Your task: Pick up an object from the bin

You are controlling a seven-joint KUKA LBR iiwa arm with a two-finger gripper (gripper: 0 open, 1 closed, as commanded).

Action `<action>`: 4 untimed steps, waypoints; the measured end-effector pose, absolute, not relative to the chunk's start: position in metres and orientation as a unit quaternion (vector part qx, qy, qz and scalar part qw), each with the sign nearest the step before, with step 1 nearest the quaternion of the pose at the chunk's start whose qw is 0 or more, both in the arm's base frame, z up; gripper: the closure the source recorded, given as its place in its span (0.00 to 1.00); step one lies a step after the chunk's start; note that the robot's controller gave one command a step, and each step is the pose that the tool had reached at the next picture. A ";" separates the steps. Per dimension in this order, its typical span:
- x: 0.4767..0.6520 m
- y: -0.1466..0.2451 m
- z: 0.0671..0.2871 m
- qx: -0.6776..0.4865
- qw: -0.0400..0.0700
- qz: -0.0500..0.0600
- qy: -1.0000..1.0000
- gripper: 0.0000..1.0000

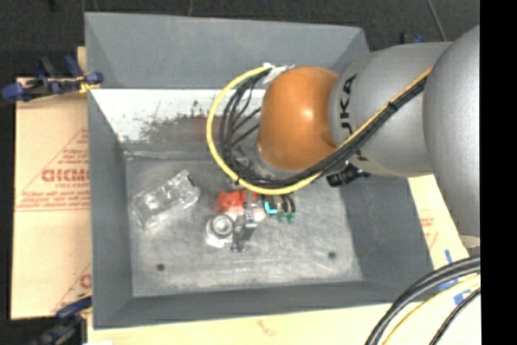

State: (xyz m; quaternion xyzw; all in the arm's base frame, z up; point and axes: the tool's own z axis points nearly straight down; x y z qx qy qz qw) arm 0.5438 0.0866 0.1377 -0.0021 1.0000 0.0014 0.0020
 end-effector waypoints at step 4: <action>0.557 0.010 0.183 0.001 0.006 -0.001 1.000 1.00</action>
Offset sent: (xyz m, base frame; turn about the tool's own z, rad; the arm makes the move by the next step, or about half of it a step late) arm 0.0485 -0.0319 -0.0677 -0.2012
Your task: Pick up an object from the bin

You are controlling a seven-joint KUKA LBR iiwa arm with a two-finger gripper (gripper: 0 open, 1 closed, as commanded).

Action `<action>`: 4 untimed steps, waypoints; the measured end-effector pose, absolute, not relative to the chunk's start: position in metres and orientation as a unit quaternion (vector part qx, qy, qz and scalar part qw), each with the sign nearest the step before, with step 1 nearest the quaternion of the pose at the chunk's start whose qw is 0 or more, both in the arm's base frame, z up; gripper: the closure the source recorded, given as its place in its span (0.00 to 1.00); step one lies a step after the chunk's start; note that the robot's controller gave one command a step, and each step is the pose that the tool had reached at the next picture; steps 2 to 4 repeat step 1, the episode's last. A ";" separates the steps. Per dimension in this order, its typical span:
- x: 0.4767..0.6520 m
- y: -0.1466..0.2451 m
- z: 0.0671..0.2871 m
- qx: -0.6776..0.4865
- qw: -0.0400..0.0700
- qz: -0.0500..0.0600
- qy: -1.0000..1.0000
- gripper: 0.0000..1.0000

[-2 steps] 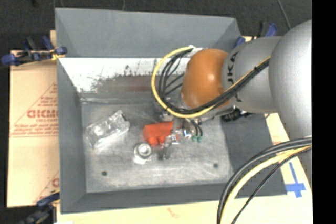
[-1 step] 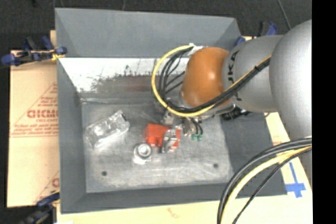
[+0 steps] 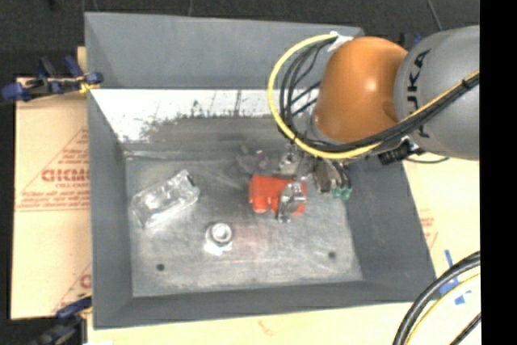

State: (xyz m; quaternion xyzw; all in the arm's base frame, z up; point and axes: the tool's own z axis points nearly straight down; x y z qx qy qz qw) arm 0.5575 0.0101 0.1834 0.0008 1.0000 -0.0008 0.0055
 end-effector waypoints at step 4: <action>0.551 0.016 0.215 0.014 0.004 0.001 1.000 1.00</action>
Offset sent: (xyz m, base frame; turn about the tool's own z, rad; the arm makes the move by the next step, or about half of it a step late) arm -0.0082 0.0056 0.0287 0.0276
